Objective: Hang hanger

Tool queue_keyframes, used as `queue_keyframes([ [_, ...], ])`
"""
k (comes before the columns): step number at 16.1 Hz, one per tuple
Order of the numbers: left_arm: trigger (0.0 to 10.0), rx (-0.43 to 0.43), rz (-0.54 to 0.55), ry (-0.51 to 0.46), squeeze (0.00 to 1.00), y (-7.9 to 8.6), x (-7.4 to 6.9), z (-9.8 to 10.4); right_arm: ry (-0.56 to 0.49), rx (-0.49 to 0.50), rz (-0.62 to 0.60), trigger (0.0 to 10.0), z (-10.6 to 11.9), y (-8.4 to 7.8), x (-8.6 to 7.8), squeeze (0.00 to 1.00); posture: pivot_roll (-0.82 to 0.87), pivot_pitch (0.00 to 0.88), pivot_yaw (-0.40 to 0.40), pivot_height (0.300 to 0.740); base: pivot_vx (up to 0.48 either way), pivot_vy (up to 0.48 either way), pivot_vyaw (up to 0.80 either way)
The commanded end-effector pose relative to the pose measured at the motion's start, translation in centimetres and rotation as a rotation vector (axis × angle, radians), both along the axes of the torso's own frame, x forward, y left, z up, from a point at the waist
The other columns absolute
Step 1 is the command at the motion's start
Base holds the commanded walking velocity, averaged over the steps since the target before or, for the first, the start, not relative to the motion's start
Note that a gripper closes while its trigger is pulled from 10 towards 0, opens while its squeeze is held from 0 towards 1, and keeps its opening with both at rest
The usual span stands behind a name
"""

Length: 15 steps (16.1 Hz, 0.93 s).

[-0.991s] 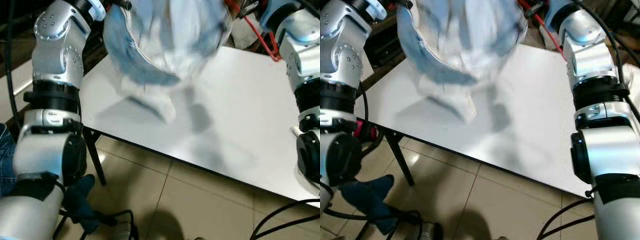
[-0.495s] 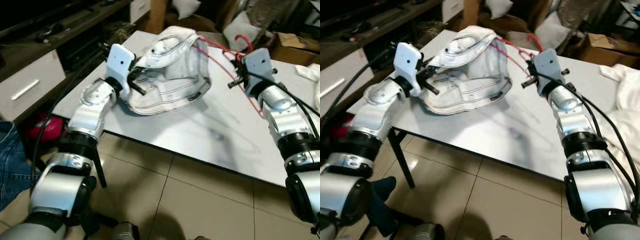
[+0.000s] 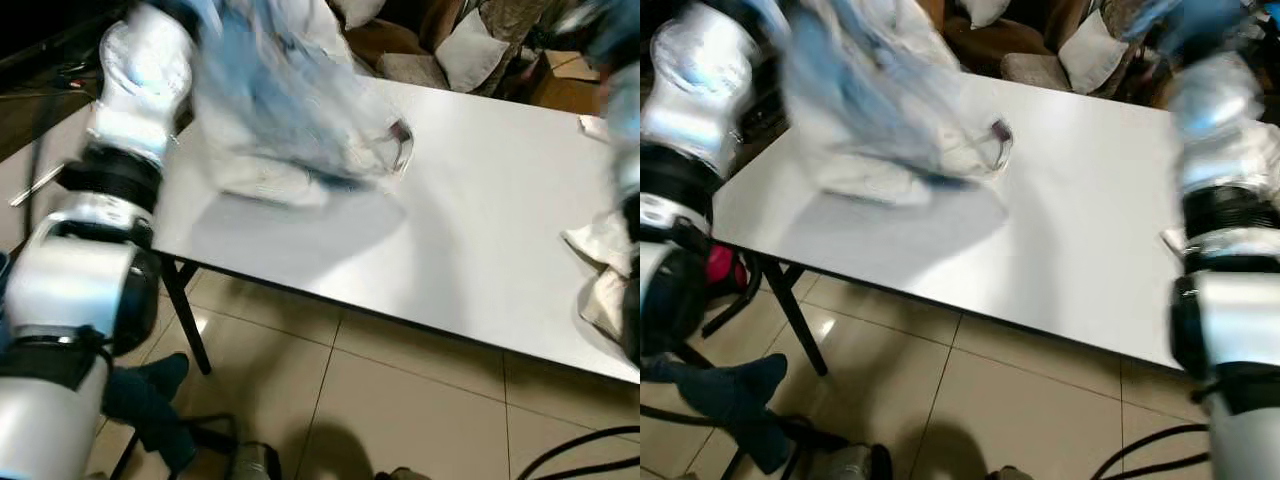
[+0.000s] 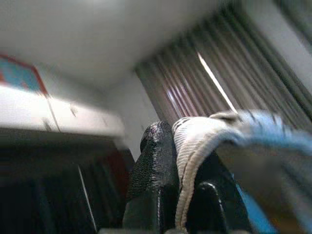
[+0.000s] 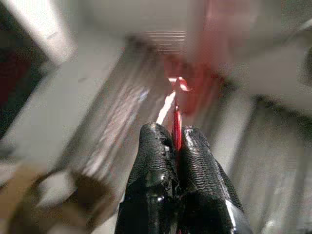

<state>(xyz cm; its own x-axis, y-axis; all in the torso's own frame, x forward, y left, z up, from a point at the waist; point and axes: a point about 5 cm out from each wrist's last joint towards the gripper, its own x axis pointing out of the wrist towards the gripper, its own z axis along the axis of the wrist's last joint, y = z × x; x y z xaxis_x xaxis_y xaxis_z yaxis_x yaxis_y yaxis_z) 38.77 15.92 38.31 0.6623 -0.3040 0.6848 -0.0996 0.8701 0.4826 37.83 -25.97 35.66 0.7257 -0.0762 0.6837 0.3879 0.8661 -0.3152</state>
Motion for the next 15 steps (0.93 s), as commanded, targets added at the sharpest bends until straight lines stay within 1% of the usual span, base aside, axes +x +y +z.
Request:
queue_keyframes([
  [1, 10.0, 0.017, -0.023, 0.006, 0.00, -0.5, 0.0, -1.7, 0.051, -0.017, -0.007, 10.0, -2.6, 0.2, 0.2, 0.00, -0.05, 0.000, 0.012, 0.740, 0.000, 0.000, 0.00],
  [2, 10.0, 0.029, -0.051, 0.106, 0.00, -0.9, 0.6, -4.8, 0.114, -0.036, -0.004, 10.0, -5.1, 0.6, 0.4, 0.00, -0.05, 0.000, 0.013, 0.740, 0.000, 0.000, 0.00],
  [3, 10.0, 0.037, -0.081, 0.272, 0.00, -1.4, 1.2, -9.2, 0.171, -0.033, 0.018, 10.0, -8.0, 1.2, 0.3, 0.00, -0.05, 0.000, 0.017, 0.740, 0.000, 0.000, 0.00],
  [4, 10.0, 0.057, -0.097, 0.354, 0.00, -1.6, 1.2, -11.5, 0.189, -0.028, 0.029, 10.0, -9.3, 1.6, 0.1, 0.00, -0.05, 0.000, 0.022, 0.740, 0.000, 0.000, 0.00],
  [5, 10.0, 0.163, -0.079, 0.592, 0.00, -1.7, 1.0, -17.7, 0.224, -0.028, 0.067, 10.0, -12.1, 2.7, -0.6, 0.00, -0.06, 0.000, 0.034, 0.740, 0.000, 0.000, 0.00],
  [6, 10.0, 0.256, -0.040, 0.749, 0.00, -1.3, 0.5, -21.2, 0.241, -0.022, 0.080, 10.0, -13.2, 2.9, -1.1, 0.00, -0.06, 0.000, 0.038, 0.740, 0.000, 0.000, 0.00],
  [7, 10.0, 0.312, -0.047, 0.792, 0.00, -1.2, 0.0, -22.5, 0.245, -0.014, 0.085, 10.0, -13.6, 2.9, -1.4, 0.00, -0.06, 0.000, 0.041, 0.740, 0.000, 0.000, 0.00],
  [8, 10.0, 0.346, -0.036, 0.903, 0.00, -0.7, -0.5, -24.6, 0.250, -0.001, 0.088, 10.0, -14.1, 2.8, -1.8, 0.00, -0.05, 0.000, 0.041, 0.740, 0.000, 0.000, 0.00],
  [9, 10.0, 0.363, -0.098, 0.988, 0.00, -1.4, -1.2, -26.2, 0.250, 0.006, 0.101, 10.0, -14.5, 2.9, -2.5, 0.00, -0.06, 0.000, 0.047, 0.740, 0.000, 0.000, 0.00],
  [10, 10.0, 0.338, -0.132, 0.993, 0.00, -2.0, -1.2, -26.1, 0.251, 0.008, 0.110, 10.0, -14.6, 3.1, -2.7, 0.00, -0.06, 0.000, 0.052, 0.740, 0.000, 0.000, 0.00],
  [11, 10.0, 0.330, -0.138, 0.987, 0.00, -2.4, -1.0, -25.8, 0.253, 0.011, 0.117, 10.0, -14.7, 3.2, -2.8, 0.00, -0.07, 0.000, 0.057, 0.740, 0.000, 0.000, 0.00],
  [12, 10.0, 0.297, -0.170, 0.957, 0.00, -3.2, -0.6, -24.9, 0.259, 0.016, 0.140, 10.0, -14.8, 3.5, -3.1, 0.00, -0.07, 0.000, 0.056, 0.740, 0.000, 0.000, 0.00],
  [13, 10.0, 0.218, -0.230, 0.904, 0.00, -4.1, -0.2, -23.2, 0.289, 0.033, 0.187, 10.0, -15.2, 4.1, -3.6, 0.00, -0.07, 0.000, 0.057, 0.740, 0.000, 0.000, 0.00],
  [14, 10.0, 0.169, -0.262, 0.891, 0.00, -4.3, 0.0, -22.6, 0.307, 0.039, 0.201, 10.0, -15.5, 4.4, -4.0, 0.00, -0.08, 0.000, 0.063, 0.740, 0.000, 0.000, 0.00],
  [15, 10.0, 0.041, -0.327, 0.895, 0.00, -4.2, 0.3, -21.5, 0.354, 0.089, 0.231, 10.0, -16.2, 4.9, -5.0, 0.00, -0.08, 0.000, 0.074, 0.740, 0.000, 0.000, 0.00],
])
